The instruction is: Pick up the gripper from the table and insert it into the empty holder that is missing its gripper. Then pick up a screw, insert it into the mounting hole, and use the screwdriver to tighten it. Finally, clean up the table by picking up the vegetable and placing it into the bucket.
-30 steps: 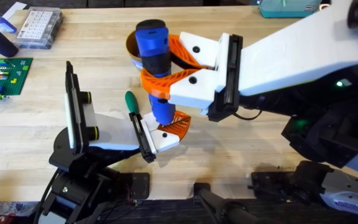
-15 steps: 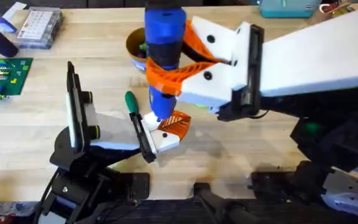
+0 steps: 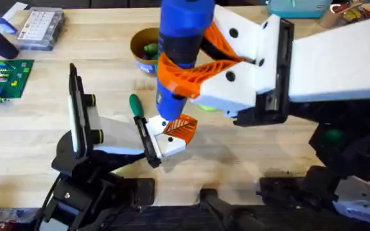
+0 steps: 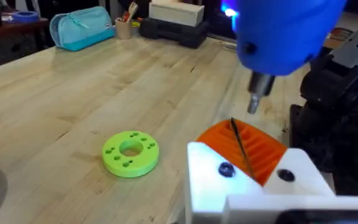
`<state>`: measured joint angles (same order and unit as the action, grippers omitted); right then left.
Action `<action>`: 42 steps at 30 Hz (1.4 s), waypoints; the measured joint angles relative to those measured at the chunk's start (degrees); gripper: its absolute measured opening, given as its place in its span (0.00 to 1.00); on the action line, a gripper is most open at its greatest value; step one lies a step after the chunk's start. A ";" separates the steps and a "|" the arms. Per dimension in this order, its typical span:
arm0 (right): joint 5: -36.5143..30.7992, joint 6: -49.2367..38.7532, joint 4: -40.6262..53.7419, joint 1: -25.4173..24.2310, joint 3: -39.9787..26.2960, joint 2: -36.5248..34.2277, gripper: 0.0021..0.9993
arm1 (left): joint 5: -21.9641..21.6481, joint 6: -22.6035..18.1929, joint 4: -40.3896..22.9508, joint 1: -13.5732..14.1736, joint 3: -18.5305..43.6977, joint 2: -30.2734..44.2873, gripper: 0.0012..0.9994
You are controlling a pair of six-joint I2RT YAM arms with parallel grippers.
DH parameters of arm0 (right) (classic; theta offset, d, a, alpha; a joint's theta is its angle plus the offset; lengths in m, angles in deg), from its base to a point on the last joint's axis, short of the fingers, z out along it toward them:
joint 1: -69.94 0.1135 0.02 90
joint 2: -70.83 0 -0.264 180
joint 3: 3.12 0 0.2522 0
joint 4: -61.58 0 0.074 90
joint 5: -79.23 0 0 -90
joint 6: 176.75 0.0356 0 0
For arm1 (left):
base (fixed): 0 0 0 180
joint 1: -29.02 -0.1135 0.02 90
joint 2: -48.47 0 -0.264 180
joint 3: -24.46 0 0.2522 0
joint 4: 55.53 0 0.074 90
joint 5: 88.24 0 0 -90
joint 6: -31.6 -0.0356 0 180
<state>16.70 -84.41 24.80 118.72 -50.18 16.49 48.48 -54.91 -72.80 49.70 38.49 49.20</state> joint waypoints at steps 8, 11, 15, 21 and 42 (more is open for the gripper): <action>0.00 0.00 0.58 -0.43 0.00 -0.04 0.05 | 0.00 0.00 0.00 0.00 0.00 0.00 0.01; -0.02 -0.02 4.07 -0.74 -0.28 -0.03 0.05 | 0.00 0.00 0.00 0.00 0.00 0.00 0.01; -0.02 -0.24 13.75 -0.81 -3.32 -0.59 0.05 | 0.00 0.00 0.00 0.00 0.00 0.00 0.01; 0.51 -0.90 17.82 -0.86 -9.56 -1.93 0.05 | 0.02 0.00 0.00 0.00 0.00 0.00 0.01; 0.98 -1.55 17.36 -0.77 -11.21 -4.02 0.05 | 0.00 0.00 0.00 0.00 0.00 0.00 0.01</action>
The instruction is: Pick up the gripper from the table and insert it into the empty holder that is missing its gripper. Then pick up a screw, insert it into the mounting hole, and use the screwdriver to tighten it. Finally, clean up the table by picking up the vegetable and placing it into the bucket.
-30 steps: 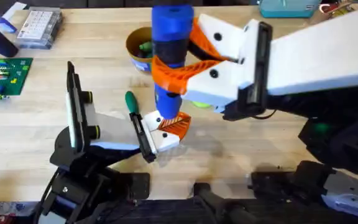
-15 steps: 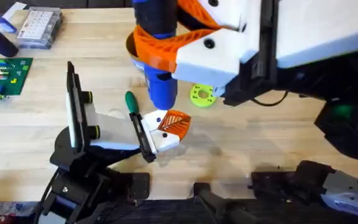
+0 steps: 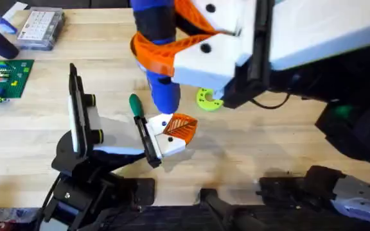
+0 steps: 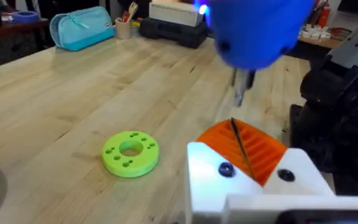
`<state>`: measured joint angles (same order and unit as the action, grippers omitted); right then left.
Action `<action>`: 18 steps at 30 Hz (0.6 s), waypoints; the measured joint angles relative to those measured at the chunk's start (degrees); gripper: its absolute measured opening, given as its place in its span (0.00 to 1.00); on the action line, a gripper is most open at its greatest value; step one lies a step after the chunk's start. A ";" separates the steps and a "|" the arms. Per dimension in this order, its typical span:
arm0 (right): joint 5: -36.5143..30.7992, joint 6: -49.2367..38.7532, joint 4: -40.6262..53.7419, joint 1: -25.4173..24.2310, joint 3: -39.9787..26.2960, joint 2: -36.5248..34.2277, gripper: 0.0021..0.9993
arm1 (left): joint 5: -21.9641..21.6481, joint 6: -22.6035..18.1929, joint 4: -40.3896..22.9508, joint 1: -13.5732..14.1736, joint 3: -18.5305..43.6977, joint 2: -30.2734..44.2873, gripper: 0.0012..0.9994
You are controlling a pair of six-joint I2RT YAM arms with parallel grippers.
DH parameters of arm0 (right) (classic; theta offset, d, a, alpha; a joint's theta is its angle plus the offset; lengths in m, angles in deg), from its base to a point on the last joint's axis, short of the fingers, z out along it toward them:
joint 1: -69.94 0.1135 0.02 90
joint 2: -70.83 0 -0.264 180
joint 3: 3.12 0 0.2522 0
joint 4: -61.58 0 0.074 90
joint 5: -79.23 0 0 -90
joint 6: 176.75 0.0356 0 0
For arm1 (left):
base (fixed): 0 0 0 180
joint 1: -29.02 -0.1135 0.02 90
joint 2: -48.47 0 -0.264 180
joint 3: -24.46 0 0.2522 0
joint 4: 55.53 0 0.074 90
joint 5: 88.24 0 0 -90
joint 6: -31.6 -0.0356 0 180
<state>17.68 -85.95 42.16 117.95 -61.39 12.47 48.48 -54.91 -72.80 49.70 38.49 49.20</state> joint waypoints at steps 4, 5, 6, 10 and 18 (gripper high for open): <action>0.13 -1.21 -0.72 0.84 0.00 -2.53 0.05 | 0.00 0.00 0.00 0.00 0.00 0.00 0.01; 0.13 -1.71 -0.76 1.19 0.00 -2.97 0.05 | 0.00 0.00 0.00 0.00 0.00 0.00 0.01; 0.13 -2.27 -0.76 1.50 0.00 -3.27 0.05 | 0.00 0.00 0.00 0.00 0.00 0.00 0.01; 0.15 -3.72 -0.78 2.39 0.00 -3.53 0.05 | 0.00 0.00 0.00 0.00 0.00 0.00 0.01; 0.15 -4.31 -1.12 2.51 0.20 -3.53 0.05 | 0.00 0.00 0.00 0.00 0.00 0.00 0.01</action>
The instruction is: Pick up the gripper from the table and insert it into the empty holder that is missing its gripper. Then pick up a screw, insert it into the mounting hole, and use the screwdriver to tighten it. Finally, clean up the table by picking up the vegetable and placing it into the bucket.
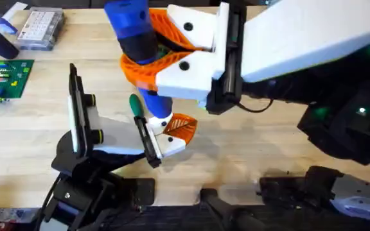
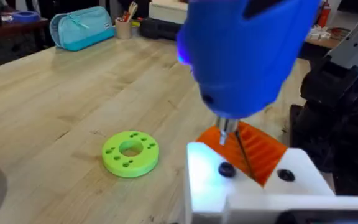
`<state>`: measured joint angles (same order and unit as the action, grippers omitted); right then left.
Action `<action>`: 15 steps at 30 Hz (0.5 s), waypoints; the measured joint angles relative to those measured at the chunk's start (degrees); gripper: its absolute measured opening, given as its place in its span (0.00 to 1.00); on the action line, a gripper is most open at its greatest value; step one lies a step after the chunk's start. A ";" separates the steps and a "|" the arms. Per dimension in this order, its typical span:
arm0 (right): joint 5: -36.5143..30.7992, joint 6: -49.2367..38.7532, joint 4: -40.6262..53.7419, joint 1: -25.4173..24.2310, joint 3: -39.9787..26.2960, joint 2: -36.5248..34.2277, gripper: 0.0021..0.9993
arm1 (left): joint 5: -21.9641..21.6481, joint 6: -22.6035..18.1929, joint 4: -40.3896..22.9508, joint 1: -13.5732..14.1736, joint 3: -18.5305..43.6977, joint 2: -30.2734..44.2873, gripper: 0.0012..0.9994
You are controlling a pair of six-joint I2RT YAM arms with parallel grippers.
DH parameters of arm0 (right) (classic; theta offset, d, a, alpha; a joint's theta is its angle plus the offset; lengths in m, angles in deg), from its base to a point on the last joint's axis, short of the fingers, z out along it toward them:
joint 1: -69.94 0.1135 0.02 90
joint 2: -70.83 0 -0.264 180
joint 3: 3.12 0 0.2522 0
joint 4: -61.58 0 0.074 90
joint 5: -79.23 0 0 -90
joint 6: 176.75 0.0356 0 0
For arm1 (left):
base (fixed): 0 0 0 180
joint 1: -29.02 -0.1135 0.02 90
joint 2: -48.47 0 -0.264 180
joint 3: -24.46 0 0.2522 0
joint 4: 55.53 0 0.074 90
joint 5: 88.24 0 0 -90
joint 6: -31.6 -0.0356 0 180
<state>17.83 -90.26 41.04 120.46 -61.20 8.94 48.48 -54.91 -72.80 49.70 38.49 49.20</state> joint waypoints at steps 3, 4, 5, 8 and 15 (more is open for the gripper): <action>0.01 0.04 -1.05 0.00 0.37 -0.10 0.05 | 0.00 0.00 0.00 0.00 0.00 0.00 0.01; 0.00 0.04 -1.25 0.00 0.44 -0.11 0.05 | 0.00 0.00 0.00 0.00 0.00 0.00 0.01; 0.00 0.06 -1.32 0.00 0.49 -0.11 0.05 | 0.00 0.00 0.00 0.00 0.00 0.00 0.01; 0.00 0.50 -1.33 0.00 0.62 -0.11 0.05 | 0.00 0.00 0.00 0.00 0.00 0.00 0.01; 0.00 1.64 -1.34 0.00 0.98 -0.11 0.05 | 0.00 0.00 0.00 0.00 0.00 0.00 0.01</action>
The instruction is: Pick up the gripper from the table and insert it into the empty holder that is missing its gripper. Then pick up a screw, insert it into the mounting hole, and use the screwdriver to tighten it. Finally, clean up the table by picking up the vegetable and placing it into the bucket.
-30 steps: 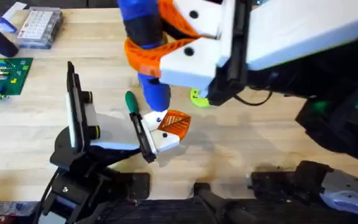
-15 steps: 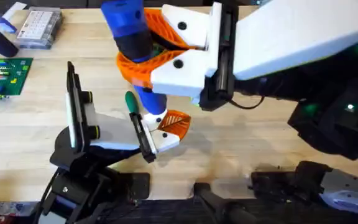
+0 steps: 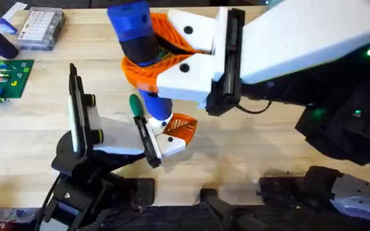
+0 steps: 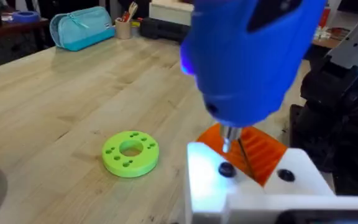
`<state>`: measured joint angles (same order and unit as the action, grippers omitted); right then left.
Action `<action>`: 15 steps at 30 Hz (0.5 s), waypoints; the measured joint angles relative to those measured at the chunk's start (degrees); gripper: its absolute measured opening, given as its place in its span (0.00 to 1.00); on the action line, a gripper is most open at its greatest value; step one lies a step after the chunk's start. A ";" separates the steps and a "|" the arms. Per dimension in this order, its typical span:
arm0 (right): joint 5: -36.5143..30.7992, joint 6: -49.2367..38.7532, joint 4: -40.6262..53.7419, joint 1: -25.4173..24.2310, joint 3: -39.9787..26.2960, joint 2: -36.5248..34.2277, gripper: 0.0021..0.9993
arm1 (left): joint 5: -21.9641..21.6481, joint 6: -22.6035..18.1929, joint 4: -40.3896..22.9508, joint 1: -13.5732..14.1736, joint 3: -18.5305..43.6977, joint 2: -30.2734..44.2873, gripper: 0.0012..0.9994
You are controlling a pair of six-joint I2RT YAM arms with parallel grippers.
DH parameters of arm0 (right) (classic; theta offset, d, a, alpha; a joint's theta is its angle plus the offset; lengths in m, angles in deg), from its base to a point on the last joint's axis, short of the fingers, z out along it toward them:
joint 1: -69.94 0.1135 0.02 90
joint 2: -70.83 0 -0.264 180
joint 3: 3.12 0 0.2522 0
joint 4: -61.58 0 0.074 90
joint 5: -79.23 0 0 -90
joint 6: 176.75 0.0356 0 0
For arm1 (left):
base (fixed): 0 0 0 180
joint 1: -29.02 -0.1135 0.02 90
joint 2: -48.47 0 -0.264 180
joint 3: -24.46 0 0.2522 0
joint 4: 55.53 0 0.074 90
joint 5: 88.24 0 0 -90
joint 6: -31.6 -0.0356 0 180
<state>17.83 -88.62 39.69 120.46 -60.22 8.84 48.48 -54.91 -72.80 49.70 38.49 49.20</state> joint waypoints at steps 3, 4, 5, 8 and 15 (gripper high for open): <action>0.26 0.17 -0.03 0.00 0.01 -0.04 0.05 | 0.00 0.00 0.00 0.00 0.00 0.00 0.01; 0.47 0.17 -0.13 0.00 0.01 -0.17 0.05 | 0.00 0.00 0.00 0.00 0.00 0.00 0.01; 0.75 0.19 -0.26 0.00 0.01 -0.39 0.05 | 0.00 0.00 0.00 0.00 0.00 0.00 0.01; 1.21 0.23 -0.59 0.00 0.01 -1.41 0.05 | 0.00 0.00 0.00 0.00 0.00 0.00 0.01; 1.31 0.55 -1.71 0.00 0.01 -2.23 0.05 | 0.00 0.00 0.00 0.00 0.00 0.00 0.01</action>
<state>19.15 -88.07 37.98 120.46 -60.21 6.60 48.48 -54.91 -72.80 49.70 38.49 49.20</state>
